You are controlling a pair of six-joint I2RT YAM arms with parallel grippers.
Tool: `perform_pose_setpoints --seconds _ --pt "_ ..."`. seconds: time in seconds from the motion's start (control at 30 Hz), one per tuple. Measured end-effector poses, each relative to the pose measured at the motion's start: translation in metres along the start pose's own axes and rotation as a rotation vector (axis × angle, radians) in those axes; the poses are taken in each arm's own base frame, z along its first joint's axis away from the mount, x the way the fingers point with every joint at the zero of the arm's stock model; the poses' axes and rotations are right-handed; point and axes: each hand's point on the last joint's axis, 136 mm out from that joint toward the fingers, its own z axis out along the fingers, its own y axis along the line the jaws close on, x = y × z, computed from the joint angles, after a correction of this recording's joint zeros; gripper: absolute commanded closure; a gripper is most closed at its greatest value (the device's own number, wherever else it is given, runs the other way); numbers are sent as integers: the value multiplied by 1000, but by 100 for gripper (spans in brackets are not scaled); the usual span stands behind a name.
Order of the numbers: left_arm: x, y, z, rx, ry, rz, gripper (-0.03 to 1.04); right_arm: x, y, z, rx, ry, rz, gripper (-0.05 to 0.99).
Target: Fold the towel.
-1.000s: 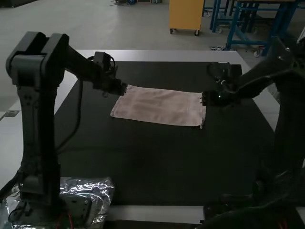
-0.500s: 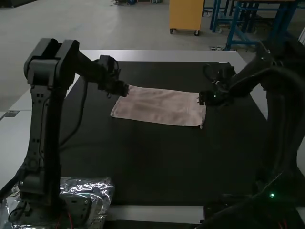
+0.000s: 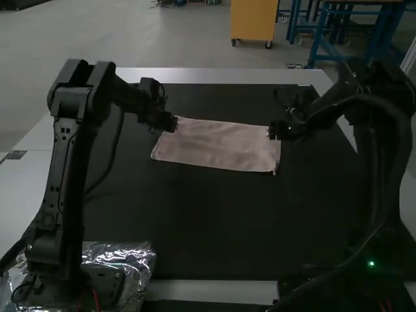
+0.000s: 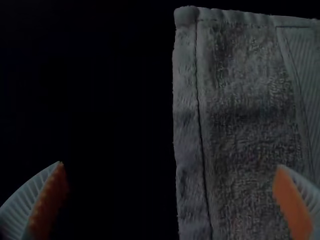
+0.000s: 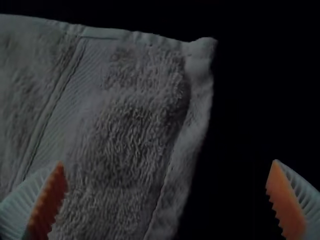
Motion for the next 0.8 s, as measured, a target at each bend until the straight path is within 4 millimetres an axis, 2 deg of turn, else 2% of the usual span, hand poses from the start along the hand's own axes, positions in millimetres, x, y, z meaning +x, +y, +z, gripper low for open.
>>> perform_pose_setpoints --seconds 0.13,0.27,0.3,0.33,0.37,0.4,0.43,0.47,0.6,0.8 --pt "4 -1 7 6 27 2 5 7 1 2 1 24 -17 2" --pt "-1 0 7 7 33 2 5 11 4 2 3 44 -32 4" --pt "-1 0 8 7 33 2 6 12 4 2 4 45 -34 11" --pt "-2 0 8 7 33 2 13 12 4 2 4 48 -38 29" --pt "-2 0 8 7 33 4 28 14 4 2 7 55 -41 51" --pt "-1 0 9 8 34 5 53 14 3 2 10 59 -43 77" --pt "0 -1 10 13 35 11 89 14 4 2 2 61 -42 97" --pt "0 -4 10 29 35 12 99 15 6 2 -9 62 -42 96" --pt "-2 -11 10 73 23 19 99 14 12 1 -50 58 -40 96" --pt "-9 -15 9 112 -6 17 99 13 10 0 -76 53 -25 96"
